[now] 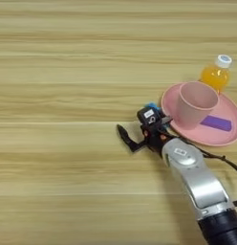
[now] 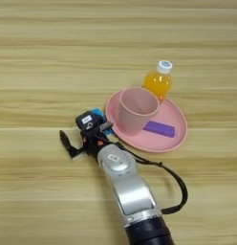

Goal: Move the objects on the table

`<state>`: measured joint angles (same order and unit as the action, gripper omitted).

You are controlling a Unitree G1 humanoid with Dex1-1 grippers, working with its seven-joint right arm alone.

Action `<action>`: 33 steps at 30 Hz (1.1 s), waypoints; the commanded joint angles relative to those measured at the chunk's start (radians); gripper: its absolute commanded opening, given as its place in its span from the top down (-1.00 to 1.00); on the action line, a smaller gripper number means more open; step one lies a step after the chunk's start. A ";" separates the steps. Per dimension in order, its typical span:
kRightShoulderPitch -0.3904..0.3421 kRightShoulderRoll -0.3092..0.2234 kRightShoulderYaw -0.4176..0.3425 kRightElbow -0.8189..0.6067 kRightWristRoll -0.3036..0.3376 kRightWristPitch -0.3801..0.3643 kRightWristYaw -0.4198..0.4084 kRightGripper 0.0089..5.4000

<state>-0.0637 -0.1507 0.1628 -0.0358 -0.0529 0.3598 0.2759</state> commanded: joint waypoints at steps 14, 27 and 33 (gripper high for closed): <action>-0.078 0.042 -0.075 0.015 0.036 -0.005 -0.051 -0.99; -0.096 0.069 -0.101 -0.004 0.116 0.163 -0.023 -0.99; -0.103 0.069 -0.101 -0.009 0.130 0.181 -0.021 -0.99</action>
<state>-0.1266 -0.0839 0.0664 -0.0241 0.0614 0.5369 0.2509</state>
